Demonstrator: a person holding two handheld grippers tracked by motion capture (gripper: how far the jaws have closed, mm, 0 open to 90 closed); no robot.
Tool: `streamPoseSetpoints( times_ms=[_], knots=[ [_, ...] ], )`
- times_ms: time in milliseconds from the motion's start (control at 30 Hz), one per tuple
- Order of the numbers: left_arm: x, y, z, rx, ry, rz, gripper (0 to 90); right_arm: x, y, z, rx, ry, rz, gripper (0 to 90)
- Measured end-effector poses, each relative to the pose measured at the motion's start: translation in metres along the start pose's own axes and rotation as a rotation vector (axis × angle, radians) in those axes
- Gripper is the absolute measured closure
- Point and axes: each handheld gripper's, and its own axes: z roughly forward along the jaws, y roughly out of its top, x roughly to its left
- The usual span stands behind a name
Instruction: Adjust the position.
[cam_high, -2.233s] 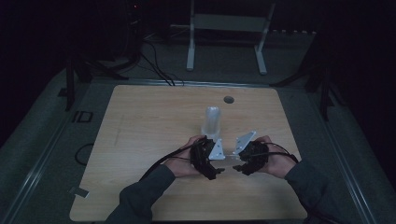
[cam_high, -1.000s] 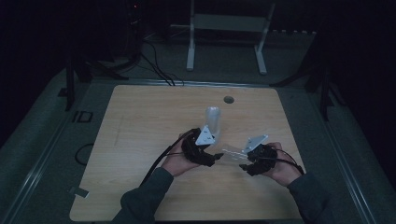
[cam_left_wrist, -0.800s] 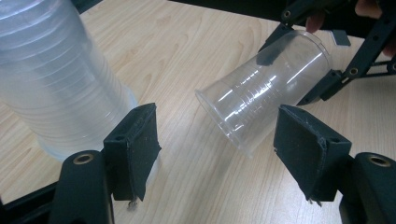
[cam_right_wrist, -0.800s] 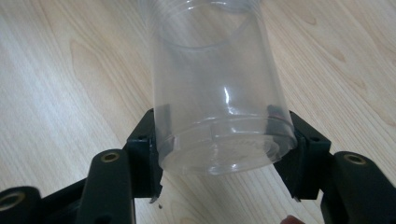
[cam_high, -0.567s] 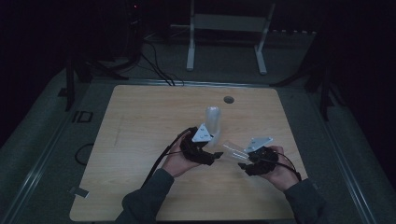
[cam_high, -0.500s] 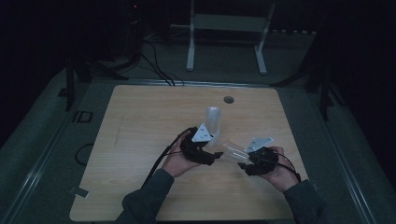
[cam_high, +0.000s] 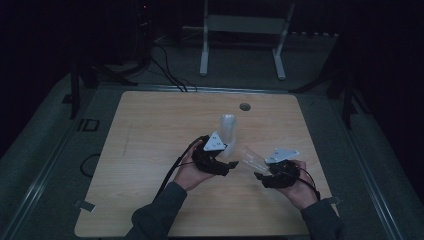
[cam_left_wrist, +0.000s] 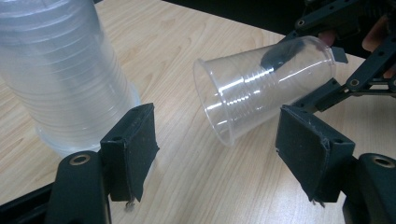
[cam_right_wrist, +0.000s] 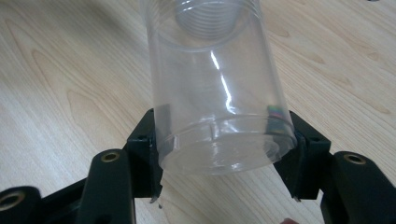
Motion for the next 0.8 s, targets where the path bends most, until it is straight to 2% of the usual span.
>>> streamPoseSetpoints(
  times_ms=[367, 567, 800],
  knots=[
    [0.0012, 0.0, -0.0002, -0.005, 0.013, -0.016, 28.9, 0.0039, -0.0038, 0.0008, -0.05, -0.034, 0.04, 41.3],
    [0.0014, -0.0005, 0.0008, -0.007, 0.011, -0.024, 28.9, 0.0064, -0.0061, 0.0021, -0.082, -0.069, 0.057, 41.3],
    [0.0018, -0.0003, 0.0007, -0.009, 0.015, -0.033, 28.9, 0.0082, -0.008, 0.0019, -0.139, -0.09, 0.103, 41.3]
  ],
)
